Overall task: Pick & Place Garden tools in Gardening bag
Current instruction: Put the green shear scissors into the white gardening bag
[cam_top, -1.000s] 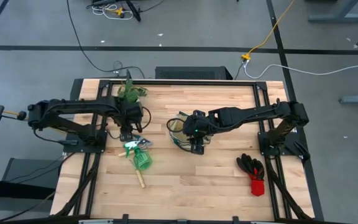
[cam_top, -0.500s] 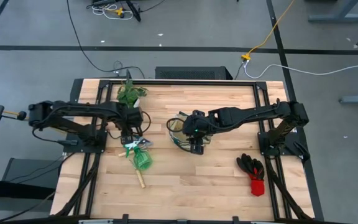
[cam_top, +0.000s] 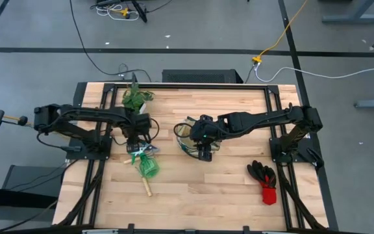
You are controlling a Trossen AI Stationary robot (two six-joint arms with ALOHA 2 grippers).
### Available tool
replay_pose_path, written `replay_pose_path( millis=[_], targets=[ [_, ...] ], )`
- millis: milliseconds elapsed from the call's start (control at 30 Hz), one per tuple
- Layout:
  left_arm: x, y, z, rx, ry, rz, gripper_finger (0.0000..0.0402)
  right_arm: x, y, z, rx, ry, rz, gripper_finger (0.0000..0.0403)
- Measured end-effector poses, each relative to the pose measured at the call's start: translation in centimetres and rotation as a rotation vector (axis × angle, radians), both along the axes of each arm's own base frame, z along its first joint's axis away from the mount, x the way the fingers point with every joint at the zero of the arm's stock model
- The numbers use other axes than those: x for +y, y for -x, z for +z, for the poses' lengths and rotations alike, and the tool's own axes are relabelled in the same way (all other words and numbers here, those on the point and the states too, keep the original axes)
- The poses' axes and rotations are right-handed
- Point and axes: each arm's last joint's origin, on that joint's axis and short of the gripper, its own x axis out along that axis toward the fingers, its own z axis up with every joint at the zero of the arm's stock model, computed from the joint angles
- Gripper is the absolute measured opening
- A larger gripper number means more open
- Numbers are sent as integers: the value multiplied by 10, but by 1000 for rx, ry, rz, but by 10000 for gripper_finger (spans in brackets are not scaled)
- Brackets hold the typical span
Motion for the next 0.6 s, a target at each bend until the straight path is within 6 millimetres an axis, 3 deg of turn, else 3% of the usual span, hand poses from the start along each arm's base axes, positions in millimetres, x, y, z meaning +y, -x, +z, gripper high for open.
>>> replay_pose_path(
  millis=[300,600],
  targets=[
    [4,-8,-26,156,-34,-10,130,0,0,0,-3,-1,-1,178],
    [3,-11,-28,148,11,-56,130,0,-1,1,-14,-1,0,178]
  ],
)
